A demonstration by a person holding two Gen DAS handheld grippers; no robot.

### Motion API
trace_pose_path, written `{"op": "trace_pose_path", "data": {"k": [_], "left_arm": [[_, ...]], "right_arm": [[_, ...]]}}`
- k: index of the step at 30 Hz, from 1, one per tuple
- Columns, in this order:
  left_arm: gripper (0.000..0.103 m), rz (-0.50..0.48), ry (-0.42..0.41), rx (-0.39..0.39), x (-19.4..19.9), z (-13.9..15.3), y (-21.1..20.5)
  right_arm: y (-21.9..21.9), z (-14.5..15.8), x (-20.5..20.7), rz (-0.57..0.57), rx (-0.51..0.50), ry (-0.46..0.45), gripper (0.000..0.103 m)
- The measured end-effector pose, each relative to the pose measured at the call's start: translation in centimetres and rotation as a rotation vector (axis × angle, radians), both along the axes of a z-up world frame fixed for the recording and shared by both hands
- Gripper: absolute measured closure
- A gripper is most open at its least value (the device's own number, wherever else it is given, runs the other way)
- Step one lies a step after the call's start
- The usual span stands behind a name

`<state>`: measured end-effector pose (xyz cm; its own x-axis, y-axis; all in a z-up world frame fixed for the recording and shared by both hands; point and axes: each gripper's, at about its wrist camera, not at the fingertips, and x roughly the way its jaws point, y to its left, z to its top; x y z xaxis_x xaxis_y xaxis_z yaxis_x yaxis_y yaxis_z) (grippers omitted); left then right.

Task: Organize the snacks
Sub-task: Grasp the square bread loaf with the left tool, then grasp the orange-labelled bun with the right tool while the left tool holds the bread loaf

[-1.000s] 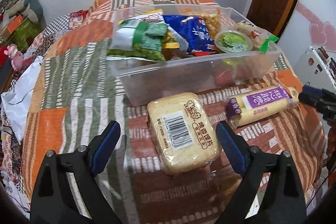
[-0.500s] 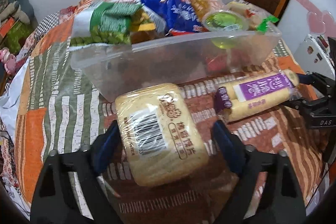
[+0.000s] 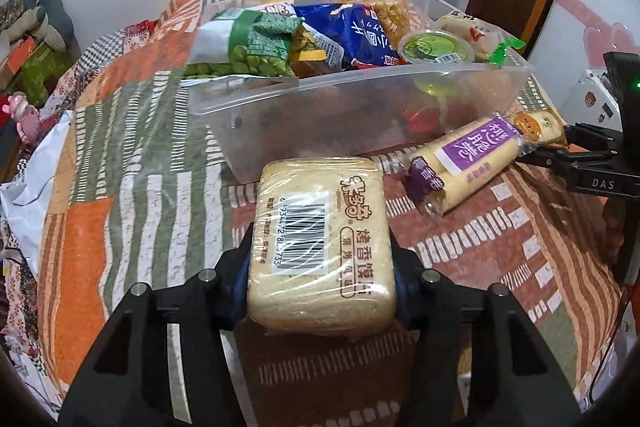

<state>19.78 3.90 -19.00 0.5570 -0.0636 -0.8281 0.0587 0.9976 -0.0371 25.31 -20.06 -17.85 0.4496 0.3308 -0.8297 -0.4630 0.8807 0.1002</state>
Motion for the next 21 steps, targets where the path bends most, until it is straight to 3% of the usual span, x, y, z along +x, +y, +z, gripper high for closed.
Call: {"op": "trace_pose_path", "data": {"k": [1, 3, 7, 8, 9, 18, 19, 20, 21], "left_arm": [[0.048, 0.001, -0.005, 0.0, -0.3, 0.2, 0.1], [0.048, 0.003, -0.018, -0.006, -1.2, 0.7, 0.1], [0.048, 0.001, -0.051, -0.004, -2.4, 2.3, 0.1], [0.048, 0.001, -0.061, -0.003, -2.6, 2.7, 0.0], [0.048, 0.001, -0.076, -0.004, -3.0, 3.3, 0.0], [0.048, 0.008, -0.139, -0.034, -4.1, 6.7, 0.0], [0.048, 0.009, -0.145, -0.034, -4.1, 6.9, 0.2], [0.048, 0.011, -0.151, -0.033, -4.1, 7.1, 0.2], [0.048, 0.014, -0.157, -0.033, -4.2, 7.3, 0.2]], "right_arm": [[0.1, 0.2, -0.3, 0.003, -0.007, -0.012, 0.041], [0.2, 0.5, -0.7, 0.013, -0.008, -0.024, 0.056], [-0.4, 1.2, -1.9, 0.024, 0.03, -0.022, 0.073], [-0.5, 1.4, -2.3, 0.027, 0.034, -0.02, 0.097], [-0.5, 1.6, -2.5, 0.022, 0.03, -0.019, 0.1], [-1.5, 3.1, -3.5, 0.032, 0.087, 0.014, 0.096], [-1.7, 3.1, -3.2, 0.01, 0.09, 0.028, 0.092], [-2.0, 3.0, -2.8, -0.004, 0.101, 0.041, 0.079], [-2.2, 2.9, -2.5, -0.022, 0.113, 0.056, 0.06]]}}
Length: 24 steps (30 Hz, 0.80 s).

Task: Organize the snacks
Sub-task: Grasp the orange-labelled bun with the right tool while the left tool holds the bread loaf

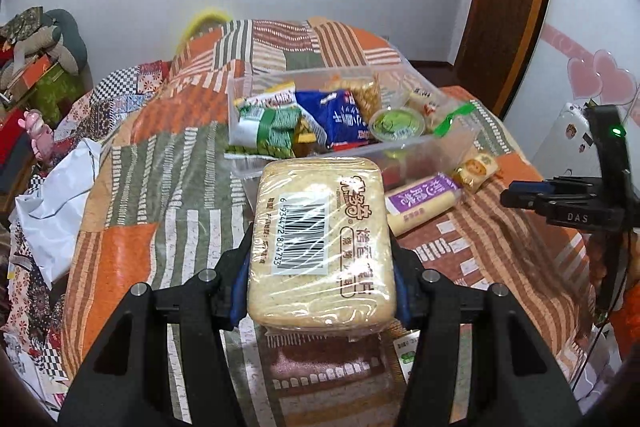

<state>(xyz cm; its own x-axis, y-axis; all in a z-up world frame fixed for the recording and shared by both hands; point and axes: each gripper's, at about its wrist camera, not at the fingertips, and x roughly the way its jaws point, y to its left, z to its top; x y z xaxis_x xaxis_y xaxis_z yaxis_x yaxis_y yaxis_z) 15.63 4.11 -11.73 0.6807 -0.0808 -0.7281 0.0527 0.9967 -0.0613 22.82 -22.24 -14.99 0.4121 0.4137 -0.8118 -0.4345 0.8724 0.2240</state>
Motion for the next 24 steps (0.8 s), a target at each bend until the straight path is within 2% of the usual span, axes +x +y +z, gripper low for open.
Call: {"op": "trace_pose_path", "data": {"k": [2, 3, 7, 10, 12, 15, 17, 19, 21, 24], "left_arm": [[0.048, 0.002, -0.006, -0.005, 0.0, 0.1, 0.1], [0.048, 0.003, -0.006, -0.008, 0.0, 0.1, 0.1], [0.048, -0.002, 0.003, -0.006, 0.2, -0.1, 0.1], [0.048, -0.002, 0.007, 0.002, 0.2, -0.5, 0.1], [0.048, -0.002, 0.011, 0.005, 0.3, -0.7, 0.2], [0.048, -0.002, 0.018, 0.002, 0.4, -1.0, 0.2], [0.048, 0.0, 0.016, 0.001, 0.4, -1.0, 0.3], [0.048, 0.001, 0.011, 0.002, 0.4, -1.0, 0.3], [0.048, 0.002, 0.003, 0.004, 0.4, -0.8, 0.3], [0.048, 0.001, -0.007, -0.004, 0.4, -0.6, 0.2]], "right_arm": [[-0.6, -0.3, 1.1, -0.077, 0.021, 0.002, 0.042], [-0.7, -0.5, 1.6, -0.103, 0.027, 0.005, 0.039], [-0.5, -2.1, 4.4, -0.19, 0.077, 0.085, 0.039], [0.5, -2.8, 5.6, -0.211, 0.089, 0.115, 0.036], [1.4, -3.0, 6.0, -0.216, 0.077, 0.102, 0.024], [2.5, -3.4, 6.1, -0.212, 0.027, 0.067, 0.022], [2.4, -3.5, 6.0, -0.195, 0.003, 0.046, 0.024], [2.2, -3.5, 5.6, -0.176, -0.023, 0.03, 0.033], [1.3, -3.4, 5.2, -0.167, -0.028, 0.029, 0.048], [-0.2, -3.2, 4.9, -0.164, -0.023, 0.041, 0.063]]}}
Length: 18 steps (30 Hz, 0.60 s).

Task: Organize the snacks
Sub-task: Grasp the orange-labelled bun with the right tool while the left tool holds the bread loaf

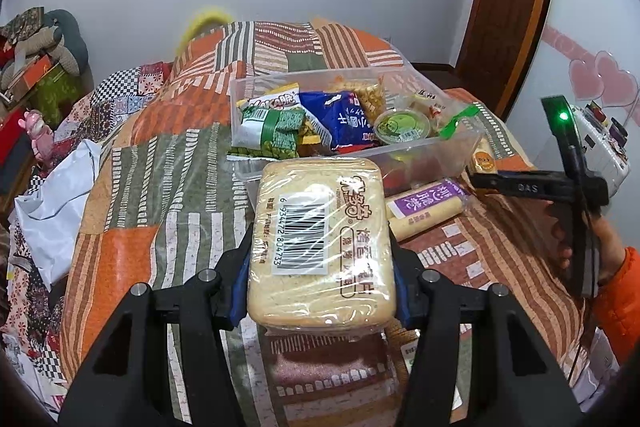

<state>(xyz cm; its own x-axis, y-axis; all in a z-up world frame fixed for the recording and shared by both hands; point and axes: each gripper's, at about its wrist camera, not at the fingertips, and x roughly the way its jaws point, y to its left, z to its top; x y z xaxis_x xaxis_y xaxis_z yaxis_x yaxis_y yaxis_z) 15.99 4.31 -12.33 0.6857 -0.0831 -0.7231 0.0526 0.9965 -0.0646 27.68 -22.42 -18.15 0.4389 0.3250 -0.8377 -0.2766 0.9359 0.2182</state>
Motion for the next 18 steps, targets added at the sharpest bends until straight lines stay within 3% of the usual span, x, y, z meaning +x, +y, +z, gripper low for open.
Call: {"op": "trace_pose_path", "data": {"k": [8, 12, 15, 16, 18], "left_arm": [[0.048, -0.001, -0.011, -0.003, 0.3, 0.4, -0.5], [0.048, 0.01, -0.024, -0.013, 0.7, 1.1, -0.6], [0.048, 0.017, -0.04, -0.011, 1.1, 1.8, -0.6], [0.048, 0.019, -0.046, -0.009, 1.2, 2.1, -0.6], [0.048, 0.024, -0.06, -0.006, 1.7, 2.6, -0.5]], "right_arm": [[-2.0, 1.2, -1.0, 0.004, -0.019, -0.009, 0.063], [-0.5, 1.1, 0.3, 0.002, -0.038, -0.03, 0.05], [0.6, 0.1, 1.5, 0.0, -0.057, -0.032, 0.05], [0.8, -0.3, 1.8, -0.004, -0.068, -0.028, 0.05], [1.1, -0.6, 2.0, -0.019, -0.098, -0.055, 0.067]]}}
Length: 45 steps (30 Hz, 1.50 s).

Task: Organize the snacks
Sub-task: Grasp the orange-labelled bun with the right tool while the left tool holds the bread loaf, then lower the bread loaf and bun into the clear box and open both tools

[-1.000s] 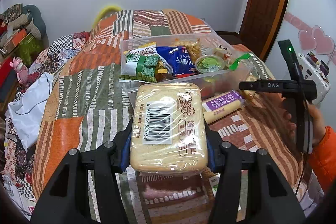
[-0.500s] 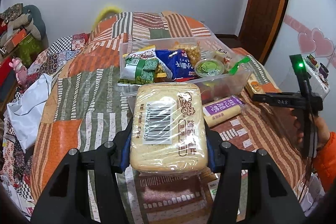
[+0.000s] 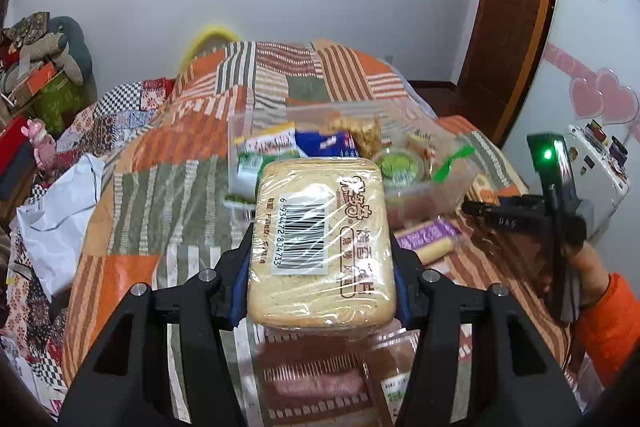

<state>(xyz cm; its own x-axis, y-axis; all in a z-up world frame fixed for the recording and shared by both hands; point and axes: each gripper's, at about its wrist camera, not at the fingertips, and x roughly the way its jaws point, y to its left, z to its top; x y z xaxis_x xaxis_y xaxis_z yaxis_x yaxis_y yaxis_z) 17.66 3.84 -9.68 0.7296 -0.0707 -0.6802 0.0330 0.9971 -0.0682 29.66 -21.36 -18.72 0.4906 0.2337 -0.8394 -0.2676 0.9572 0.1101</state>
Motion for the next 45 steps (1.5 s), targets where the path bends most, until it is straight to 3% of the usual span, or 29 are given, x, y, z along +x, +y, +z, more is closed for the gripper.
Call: {"op": "trace_pose_path", "data": {"k": [6, 12, 17, 22, 28, 35, 45], "left_arm": [[0.048, 0.022, -0.022, -0.017, 2.1, 1.3, 0.5], [0.048, 0.035, -0.043, -0.021, 4.1, 2.5, 0.6], [0.048, 0.037, -0.05, -0.025, 6.0, 3.3, 0.3], [0.048, 0.032, -0.05, -0.017, 8.1, 3.8, -0.4], [0.048, 0.023, -0.006, -0.017, 10.6, 2.8, -0.9], [0.048, 0.018, 0.056, -0.034, 13.7, 0.7, -1.0], [0.048, 0.032, 0.104, -0.051, 15.5, -1.3, -0.7]], "right_arm": [[-0.9, 1.6, -0.8, -0.004, 0.015, -0.043, 0.071], [-0.8, 6.3, -1.9, 0.02, 0.025, -0.16, 0.071], [0.5, 10.3, -2.4, 0.076, 0.094, -0.237, 0.071], [3.0, 11.9, -1.8, 0.128, 0.151, -0.258, 0.071], [5.9, 11.5, -1.0, 0.172, 0.169, -0.258, 0.071], [8.6, 9.6, 0.9, 0.195, 0.163, -0.193, 0.071], [9.7, 8.2, 2.3, 0.185, 0.13, -0.156, 0.07]]}}
